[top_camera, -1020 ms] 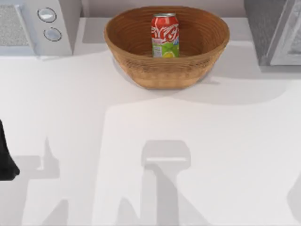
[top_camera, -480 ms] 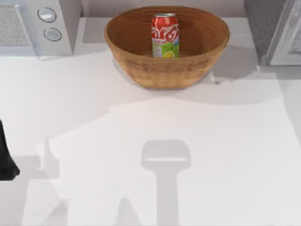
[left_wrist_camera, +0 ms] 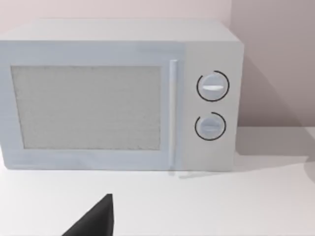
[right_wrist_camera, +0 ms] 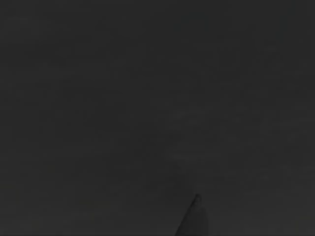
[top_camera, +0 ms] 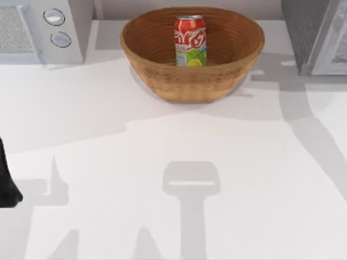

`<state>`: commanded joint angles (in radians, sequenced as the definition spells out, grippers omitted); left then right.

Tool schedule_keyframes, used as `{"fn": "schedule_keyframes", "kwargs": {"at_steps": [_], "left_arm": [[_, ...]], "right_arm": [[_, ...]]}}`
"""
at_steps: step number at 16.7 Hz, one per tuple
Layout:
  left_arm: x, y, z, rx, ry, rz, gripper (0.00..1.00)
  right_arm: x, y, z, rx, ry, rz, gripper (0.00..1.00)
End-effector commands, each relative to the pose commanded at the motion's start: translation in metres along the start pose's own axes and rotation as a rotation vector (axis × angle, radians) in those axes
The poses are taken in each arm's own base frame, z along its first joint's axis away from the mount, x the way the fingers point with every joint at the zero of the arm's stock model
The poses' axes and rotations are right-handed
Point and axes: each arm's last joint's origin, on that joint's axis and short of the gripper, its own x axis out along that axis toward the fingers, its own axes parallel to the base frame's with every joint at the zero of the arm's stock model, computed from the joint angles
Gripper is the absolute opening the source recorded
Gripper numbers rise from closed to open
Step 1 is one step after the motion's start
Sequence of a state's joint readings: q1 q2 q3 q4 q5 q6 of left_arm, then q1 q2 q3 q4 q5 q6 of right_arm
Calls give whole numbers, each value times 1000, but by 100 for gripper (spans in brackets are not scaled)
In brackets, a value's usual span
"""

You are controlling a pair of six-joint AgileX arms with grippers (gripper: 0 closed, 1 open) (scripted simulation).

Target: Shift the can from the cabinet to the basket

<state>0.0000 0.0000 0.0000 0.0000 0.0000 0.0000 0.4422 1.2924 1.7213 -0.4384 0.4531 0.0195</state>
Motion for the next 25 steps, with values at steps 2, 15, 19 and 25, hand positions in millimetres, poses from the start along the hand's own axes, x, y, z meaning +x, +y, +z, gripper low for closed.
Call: {"fn": "schedule_keyframes", "kwargs": {"at_steps": [2,15,19,25], "left_arm": [[0,0,0,0,0,0,100],[0,0,0,0,0,0,100],[0,0,0,0,0,0,100],[0,0,0,0,0,0,100]], "right_arm": [[0,0,0,0,0,0,100],[43,-11,7,-3,-21,-43,100],[31,-15,7,0,-35,-44,100],[-16,-46,-30,-3,-35,-46,100]]}}
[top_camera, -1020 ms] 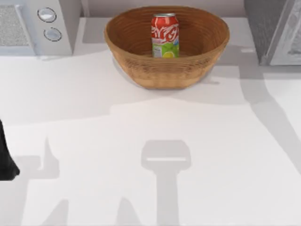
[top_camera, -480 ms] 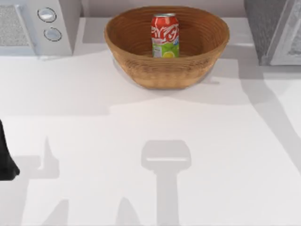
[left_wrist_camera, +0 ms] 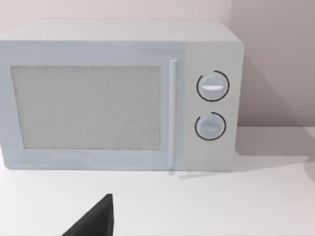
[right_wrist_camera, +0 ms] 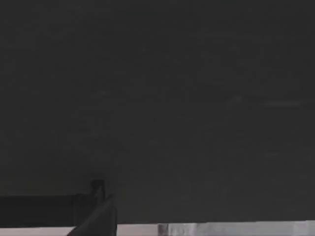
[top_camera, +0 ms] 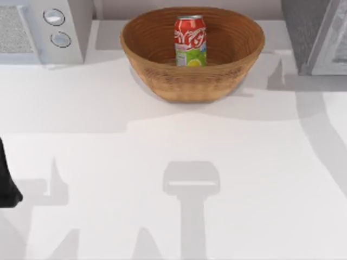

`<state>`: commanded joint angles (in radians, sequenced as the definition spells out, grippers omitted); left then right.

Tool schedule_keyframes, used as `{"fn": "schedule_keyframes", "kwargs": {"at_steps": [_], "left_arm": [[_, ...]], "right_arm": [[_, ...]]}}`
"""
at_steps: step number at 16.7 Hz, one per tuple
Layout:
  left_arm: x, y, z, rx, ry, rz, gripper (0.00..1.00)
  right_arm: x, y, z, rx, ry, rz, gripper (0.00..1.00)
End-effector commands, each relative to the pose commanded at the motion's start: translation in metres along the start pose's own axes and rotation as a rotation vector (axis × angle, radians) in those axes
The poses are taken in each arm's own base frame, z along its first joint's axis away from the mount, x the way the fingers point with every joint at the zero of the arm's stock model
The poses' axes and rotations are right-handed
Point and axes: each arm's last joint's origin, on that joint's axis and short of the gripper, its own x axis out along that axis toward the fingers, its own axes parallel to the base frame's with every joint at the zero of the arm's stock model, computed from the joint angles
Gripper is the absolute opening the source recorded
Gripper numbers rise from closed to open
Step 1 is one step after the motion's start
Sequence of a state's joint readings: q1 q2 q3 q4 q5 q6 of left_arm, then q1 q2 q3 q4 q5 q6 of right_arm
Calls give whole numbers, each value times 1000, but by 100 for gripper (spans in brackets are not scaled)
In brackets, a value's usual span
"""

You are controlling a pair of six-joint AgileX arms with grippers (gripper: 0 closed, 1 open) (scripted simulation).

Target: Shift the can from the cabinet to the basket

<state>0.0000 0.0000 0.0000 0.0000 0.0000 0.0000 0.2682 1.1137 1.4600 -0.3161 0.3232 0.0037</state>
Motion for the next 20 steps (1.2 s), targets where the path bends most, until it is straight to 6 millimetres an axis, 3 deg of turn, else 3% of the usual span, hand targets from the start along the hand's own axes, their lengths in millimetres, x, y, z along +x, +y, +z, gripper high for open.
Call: {"fn": "schedule_keyframes", "kwargs": {"at_steps": [4,9,13,16,20], "left_arm": [[0,0,0,0,0,0,100],[0,0,0,0,0,0,100],[0,0,0,0,0,0,100],[0,0,0,0,0,0,100],[0,0,0,0,0,0,100]], "right_arm": [[-41,-24,-68,-11,41,13,100],[-88,-45,-184,-12,82,31,100],[-108,-53,-267,-4,76,41,100],[-112,-56,-303,0,48,45,100],[-113,-58,-316,2,33,46,100]]}}
